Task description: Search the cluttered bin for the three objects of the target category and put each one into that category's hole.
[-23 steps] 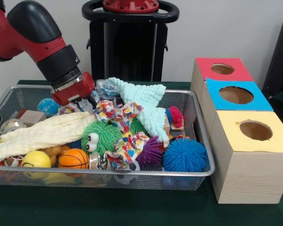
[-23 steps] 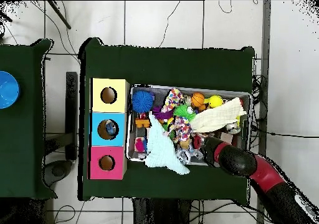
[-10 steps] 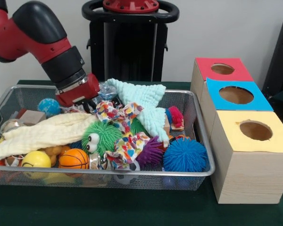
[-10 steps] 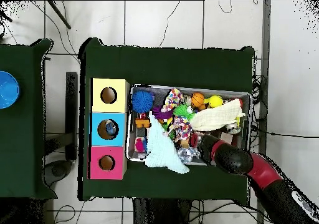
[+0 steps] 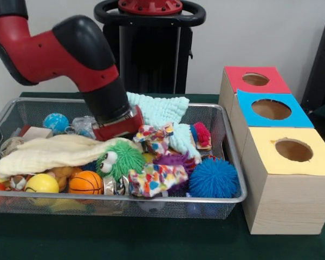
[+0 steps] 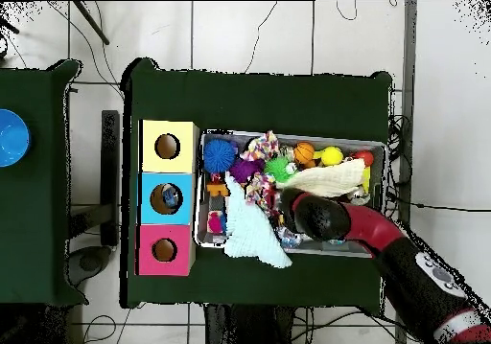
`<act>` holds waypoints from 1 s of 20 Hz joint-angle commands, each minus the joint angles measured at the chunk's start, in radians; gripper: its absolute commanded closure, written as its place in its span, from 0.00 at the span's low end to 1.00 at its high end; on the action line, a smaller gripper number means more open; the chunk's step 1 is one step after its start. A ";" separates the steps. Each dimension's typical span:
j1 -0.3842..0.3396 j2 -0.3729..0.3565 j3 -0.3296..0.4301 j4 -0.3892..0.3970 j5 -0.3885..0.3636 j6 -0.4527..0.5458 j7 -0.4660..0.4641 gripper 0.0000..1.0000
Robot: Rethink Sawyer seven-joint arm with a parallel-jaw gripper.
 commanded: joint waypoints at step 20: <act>0.338 0.001 -0.202 -0.559 0.036 0.166 0.200 1.00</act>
